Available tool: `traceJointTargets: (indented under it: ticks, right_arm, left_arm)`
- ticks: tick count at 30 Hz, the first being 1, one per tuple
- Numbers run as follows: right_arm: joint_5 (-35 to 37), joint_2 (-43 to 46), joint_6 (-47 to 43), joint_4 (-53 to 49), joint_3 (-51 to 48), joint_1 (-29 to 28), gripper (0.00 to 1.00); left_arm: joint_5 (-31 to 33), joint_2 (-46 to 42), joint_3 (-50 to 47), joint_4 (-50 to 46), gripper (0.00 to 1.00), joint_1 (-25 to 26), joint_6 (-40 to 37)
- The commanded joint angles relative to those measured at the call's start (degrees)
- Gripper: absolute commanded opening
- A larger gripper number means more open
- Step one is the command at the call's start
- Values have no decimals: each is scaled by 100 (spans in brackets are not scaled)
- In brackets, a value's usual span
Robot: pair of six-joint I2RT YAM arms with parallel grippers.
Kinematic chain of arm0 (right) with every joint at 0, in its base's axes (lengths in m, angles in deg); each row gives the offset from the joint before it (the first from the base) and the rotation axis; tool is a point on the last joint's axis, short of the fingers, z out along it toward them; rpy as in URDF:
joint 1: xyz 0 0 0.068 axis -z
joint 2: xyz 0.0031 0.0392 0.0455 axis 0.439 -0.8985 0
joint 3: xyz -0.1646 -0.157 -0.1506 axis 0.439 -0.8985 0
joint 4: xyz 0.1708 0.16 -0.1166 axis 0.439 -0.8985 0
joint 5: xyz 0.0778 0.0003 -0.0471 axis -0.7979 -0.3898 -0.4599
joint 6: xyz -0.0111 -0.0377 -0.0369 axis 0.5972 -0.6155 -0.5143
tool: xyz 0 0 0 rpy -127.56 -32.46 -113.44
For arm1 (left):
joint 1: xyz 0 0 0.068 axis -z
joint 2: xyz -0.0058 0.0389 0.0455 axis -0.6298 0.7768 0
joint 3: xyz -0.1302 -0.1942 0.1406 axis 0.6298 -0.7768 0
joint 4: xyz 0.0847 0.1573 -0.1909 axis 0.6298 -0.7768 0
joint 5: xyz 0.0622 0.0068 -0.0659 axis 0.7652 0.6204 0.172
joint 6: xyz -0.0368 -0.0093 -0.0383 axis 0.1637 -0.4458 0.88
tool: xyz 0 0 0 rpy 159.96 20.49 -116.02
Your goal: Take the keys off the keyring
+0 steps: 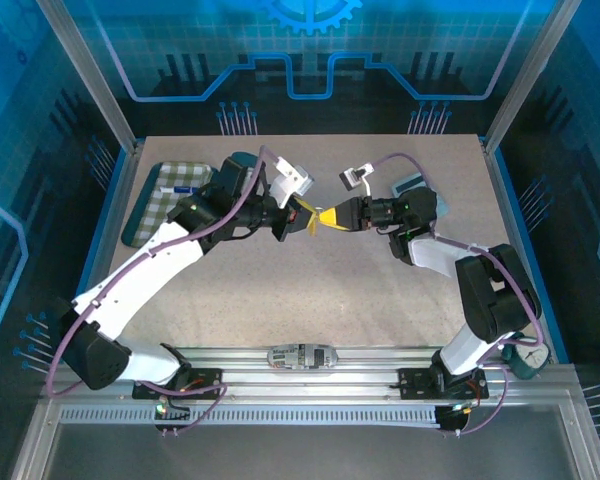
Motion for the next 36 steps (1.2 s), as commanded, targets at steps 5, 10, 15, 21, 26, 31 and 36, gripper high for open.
traceJointTargets:
  ticks: [5,10,15,21,26,31,36]
  right_arm:
    - [-149,70,198,361,164,78,24]
    - [-90,-20,251,376,220,19,33]
    - [-22,30,11,-35,422,16,33]
    - [18,316,-1169,-1685,460,-12,33]
    - [103,660,-2576,-3630,567,-34,37]
    - [152,791,-2765,-3888,564,-50,38]
    - [85,717,-2441,-3425,546,-127,40]
  left_arm:
    - [68,-238,-162,126,0,-100,-78]
    - [-67,-230,-159,154,0,-104,-48]
    - [-139,-267,-172,109,0,-100,-58]
    - [-228,-300,-206,162,0,-96,2]
    - [-180,-379,-244,259,0,-100,-30]
    - [-134,-406,-272,267,0,-104,-67]
    - [-184,-415,-276,292,0,-101,-21]
